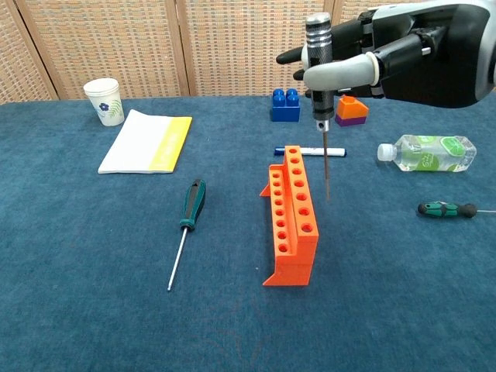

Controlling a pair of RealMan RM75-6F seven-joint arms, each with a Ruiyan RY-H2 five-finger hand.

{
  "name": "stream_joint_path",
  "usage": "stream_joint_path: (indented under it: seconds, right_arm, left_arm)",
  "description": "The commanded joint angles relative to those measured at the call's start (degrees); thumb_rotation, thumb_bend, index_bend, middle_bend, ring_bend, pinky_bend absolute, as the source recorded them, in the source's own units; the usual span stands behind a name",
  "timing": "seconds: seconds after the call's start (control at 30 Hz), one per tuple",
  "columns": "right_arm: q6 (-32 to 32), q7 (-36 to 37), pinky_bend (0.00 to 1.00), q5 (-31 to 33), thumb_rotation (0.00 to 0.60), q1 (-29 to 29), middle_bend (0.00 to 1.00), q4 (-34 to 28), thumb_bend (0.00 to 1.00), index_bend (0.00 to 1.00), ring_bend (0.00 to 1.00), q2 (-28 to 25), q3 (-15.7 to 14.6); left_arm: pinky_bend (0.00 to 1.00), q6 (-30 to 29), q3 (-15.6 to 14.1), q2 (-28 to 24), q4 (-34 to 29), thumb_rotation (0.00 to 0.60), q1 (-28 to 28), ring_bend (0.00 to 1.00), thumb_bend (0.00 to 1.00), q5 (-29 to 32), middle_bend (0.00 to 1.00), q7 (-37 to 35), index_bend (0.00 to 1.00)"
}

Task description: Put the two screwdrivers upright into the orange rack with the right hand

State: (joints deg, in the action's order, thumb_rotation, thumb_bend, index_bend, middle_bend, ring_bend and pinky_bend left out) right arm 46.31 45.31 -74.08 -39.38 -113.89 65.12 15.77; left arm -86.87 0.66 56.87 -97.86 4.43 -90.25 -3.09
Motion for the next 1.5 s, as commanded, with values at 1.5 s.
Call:
stream_joint_path:
  seconds: [1.5]
  right_arm:
    - [6.2,12.6,0.0,-11.7,0.6,-1.2,0.06,13.9,0.56,0.67,0.0,10.7,-6.3]
  left_arm:
    - [0.0,0.4,0.3,-0.4,-0.7,0.6,0.2,0.0,0.0,0.7,0.0,-0.2,0.0]
